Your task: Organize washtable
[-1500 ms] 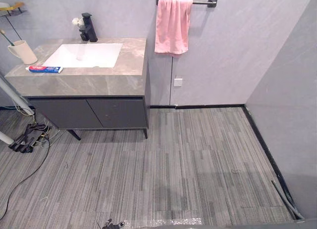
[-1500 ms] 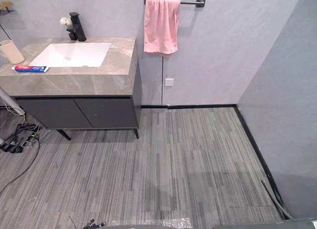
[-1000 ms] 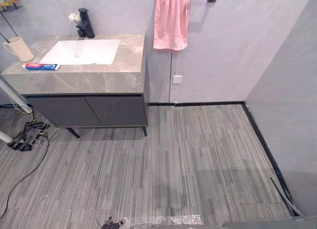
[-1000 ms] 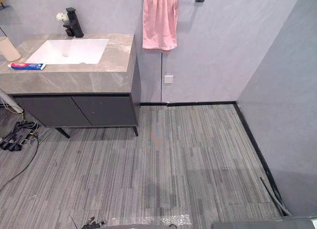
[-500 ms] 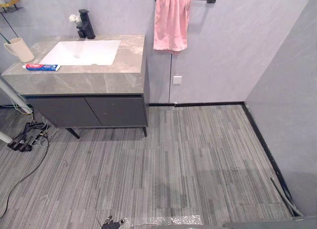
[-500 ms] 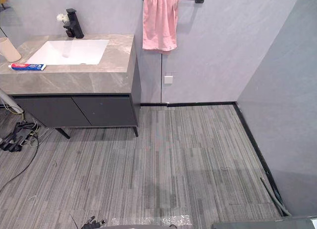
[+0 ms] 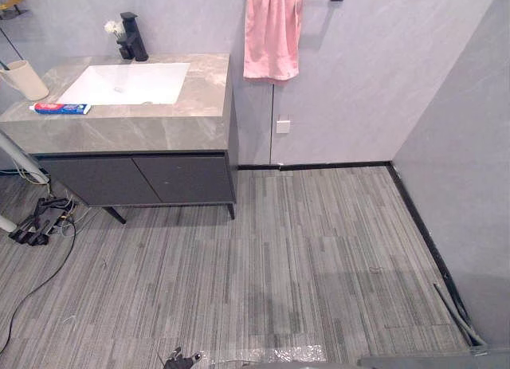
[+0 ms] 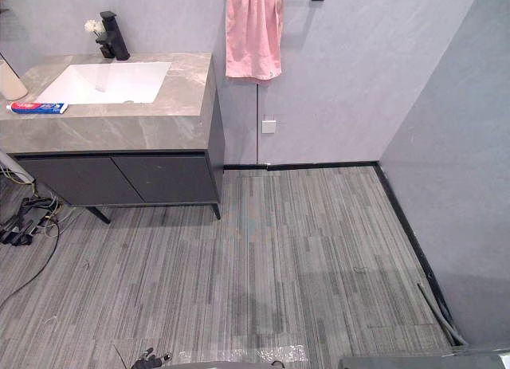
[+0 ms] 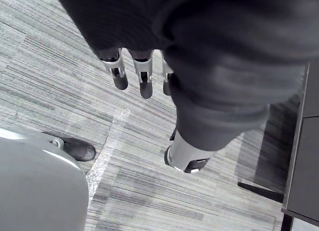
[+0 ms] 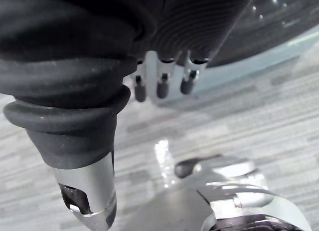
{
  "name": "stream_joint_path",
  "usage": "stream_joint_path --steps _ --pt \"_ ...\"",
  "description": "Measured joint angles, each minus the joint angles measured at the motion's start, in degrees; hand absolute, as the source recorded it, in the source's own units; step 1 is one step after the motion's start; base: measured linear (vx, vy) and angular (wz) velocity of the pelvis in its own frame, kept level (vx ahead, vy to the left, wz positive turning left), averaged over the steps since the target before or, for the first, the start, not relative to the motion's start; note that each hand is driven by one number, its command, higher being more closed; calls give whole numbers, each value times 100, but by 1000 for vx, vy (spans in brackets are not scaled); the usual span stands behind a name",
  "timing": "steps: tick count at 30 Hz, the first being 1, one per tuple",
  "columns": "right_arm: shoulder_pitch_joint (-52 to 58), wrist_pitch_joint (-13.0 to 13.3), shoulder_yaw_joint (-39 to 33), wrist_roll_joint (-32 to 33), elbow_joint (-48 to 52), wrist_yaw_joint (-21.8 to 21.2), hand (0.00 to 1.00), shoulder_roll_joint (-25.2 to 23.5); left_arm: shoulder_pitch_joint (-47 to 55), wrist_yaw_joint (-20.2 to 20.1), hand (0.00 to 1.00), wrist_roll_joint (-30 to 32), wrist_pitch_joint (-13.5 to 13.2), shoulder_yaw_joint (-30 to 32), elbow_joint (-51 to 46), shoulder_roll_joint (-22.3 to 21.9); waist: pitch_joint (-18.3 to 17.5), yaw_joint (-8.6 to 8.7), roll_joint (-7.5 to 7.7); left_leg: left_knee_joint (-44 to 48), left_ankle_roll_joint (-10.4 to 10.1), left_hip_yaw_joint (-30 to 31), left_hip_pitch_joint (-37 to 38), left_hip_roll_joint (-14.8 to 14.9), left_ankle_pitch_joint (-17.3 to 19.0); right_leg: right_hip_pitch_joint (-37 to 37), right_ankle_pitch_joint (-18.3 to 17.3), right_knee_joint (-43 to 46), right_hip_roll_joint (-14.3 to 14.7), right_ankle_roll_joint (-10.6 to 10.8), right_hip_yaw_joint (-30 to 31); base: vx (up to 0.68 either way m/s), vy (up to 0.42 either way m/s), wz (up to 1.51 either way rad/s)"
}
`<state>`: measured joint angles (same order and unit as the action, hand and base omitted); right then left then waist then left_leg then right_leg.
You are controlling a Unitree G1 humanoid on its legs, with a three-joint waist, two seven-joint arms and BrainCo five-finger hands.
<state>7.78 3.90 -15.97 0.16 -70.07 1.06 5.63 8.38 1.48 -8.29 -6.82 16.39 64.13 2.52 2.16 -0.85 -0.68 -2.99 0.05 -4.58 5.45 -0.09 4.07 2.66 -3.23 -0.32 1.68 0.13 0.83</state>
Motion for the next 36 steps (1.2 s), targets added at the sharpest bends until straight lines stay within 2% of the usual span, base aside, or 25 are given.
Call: stream_joint_path --steps 13,17,18,19,20,21,23,25,27,28,29,30,31,32,33,34,35,36 --pt "28 -2 -366 259 14 -17 0 -53 -79 -2 0 5 2 -5 68 -1 17 3 -38 25 -22 -264 -34 22 14 -94 186 -151 26 19 287 -11 -3 -12" --pt "27 -12 -491 258 36 -18 0 -51 -109 2 0 1 1 -3 68 2 51 0 -60 154 -121 -276 -71 55 77 -105 137 -46 39 27 288 7 -7 -1" --pt "19 -18 -496 258 124 -18 0 -36 -122 1 0 -3 -2 4 56 -4 143 -1 -82 247 -219 -329 -63 86 139 -232 -80 345 63 -12 285 13 -33 -9" --pt "-11 -14 -496 259 160 -20 0 -61 -140 1 0 -4 -2 36 44 25 234 -1 -3 498 -410 -399 -91 99 271 -372 -318 793 61 -49 282 -30 -72 -6" --pt "-25 -7 -493 259 188 -22 0 -118 -165 5 0 -8 1 155 35 79 373 2 42 1148 -663 -510 -309 137 532 -549 -640 1311 18 -104 300 -66 -79 1" --pt "-51 -8 -497 258 188 -21 0 -136 -171 8 0 -11 3 218 -14 80 376 -2 127 1611 -631 -581 -506 178 634 -642 -803 1526 11 -151 311 -113 -141 6" --pt "-65 -9 -521 256 213 -16 0 -188 -170 15 0 -22 -5 468 -231 49 521 -72 257 3501 -456 -839 -1391 442 700 -698 -1071 1946 14 -279 367 -71 -136 -6" --pt "-51 -11 -500 256 329 -9 0 -164 -159 30 0 -62 -2 489 -260 -34 553 -147 100 4014 -306 -950 -1692 623 829 -682 -1170 2067 40 -321 368 18 -23 -7" --pt "-99 -30 -496 255 353 -10 0 -70 -150 80 0 -73 -7 450 -282 -115 570 -168 -43 3525 -284 -948 -1987 565 834 -675 -1269 2127 -2 -318 439 120 74 -8" --pt "-201 -31 -498 253 352 -9 0 -59 -110 108 0 -89 -13 450 -292 -138 567 -201 -51 2611 -351 -784 -1989 431 735 -700 -1269 2073 -41 -318 560 181 126 -24" --pt "-226 -28 -498 254 352 -10 0 -53 -90 109 0 -98 -17 448 -295 -144 560 -201 -62 2328 -407 -708 -1977 386 697 -713 -1263 2039 -42 -311 592 314 271 -102" --pt "-299 -17 -536 239 373 -15 0 -31 10 109 0 -118 -14 463 -277 -199 400 -364 -95 1549 -138 -683 -1895 272 40 -783 -1229 1566 -30 -206 1108 394 337 -117" --pt "-336 -15 -632 203 372 -16 0 -56 63 105 0 -115 -12 491 -282 -201 317 -396 -46 1504 -102 -916 -1897 261 29 -766 -1138 1340 -145 -63 1205 485 373 -131" --pt "-330 -8 -739 202 371 -17 0 -155 55 106 0 -112 -3 588 -280 -179 235 -395 48 1509 104 -1100 -1882 196 62 -737 -1072 1301 -290 92 1196 382 228 -56" --pt "-321 -3 -804 206 371 -16 0 -193 45 104 0 -112 -2 578 -280 -160 199 -372 83 1504 179 -1176 -1845 153 91 -739 -1074 1323 -348 136 1176 365 172 -38" --pt "-324 -1 -884 214 376 -22 0 -225 25 104 0 -112 1 569 -276 -148 185 -352 106 1455 271 -1274 -1699 78 162 -753 -1102 1483 -412 277 1165 367 157 -52" --pt "-328 5 -900 266 394 -37 0 -234 -2 103 0 -111 10 555 -268 -158 210 -340 71 1303 300 -1421 -1393 30 250 -992 -1178 2253 -404 526 1163 422 177 -70" --pt "-342 30 -898 347 490 -78 0 -235 -64 108 0 -110 15 471 -266 -180 270 -290 9 1135 338 -1516 -999 -10 330 -1479 -1200 3603 -412 713 916 325 137 -70"
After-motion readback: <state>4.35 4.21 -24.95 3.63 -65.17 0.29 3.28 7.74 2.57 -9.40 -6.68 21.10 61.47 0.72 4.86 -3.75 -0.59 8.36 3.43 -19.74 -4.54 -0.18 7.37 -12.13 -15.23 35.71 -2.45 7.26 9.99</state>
